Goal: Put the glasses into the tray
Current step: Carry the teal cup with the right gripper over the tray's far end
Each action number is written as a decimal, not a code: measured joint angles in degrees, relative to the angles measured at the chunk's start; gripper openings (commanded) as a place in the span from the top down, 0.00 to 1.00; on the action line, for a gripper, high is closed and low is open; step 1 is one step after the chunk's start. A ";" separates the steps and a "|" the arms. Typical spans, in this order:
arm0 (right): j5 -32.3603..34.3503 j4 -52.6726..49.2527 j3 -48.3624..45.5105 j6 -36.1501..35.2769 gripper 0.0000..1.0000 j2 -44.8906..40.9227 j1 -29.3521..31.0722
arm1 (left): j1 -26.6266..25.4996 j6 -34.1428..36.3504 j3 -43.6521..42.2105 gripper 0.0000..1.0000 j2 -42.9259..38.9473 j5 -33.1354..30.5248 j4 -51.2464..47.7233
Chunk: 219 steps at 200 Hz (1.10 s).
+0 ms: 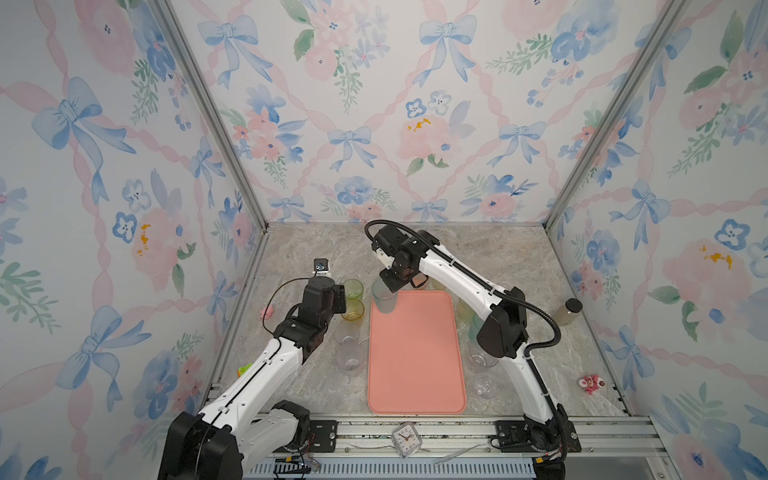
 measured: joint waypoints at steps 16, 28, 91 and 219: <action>-0.39 0.35 0.00 0.17 1.00 0.17 -0.15 | 0.20 0.17 0.00 0.46 0.00 0.04 0.00; -0.61 0.59 0.13 0.24 1.00 0.50 -0.26 | 0.31 0.26 -0.02 0.46 0.00 0.02 0.00; -1.09 2.69 0.20 1.31 1.00 2.47 -1.03 | 0.52 0.35 -0.02 0.46 0.00 0.04 0.00; -2.10 3.93 0.20 1.68 0.83 2.69 -2.01 | 1.05 0.37 -0.02 0.46 0.66 0.22 0.00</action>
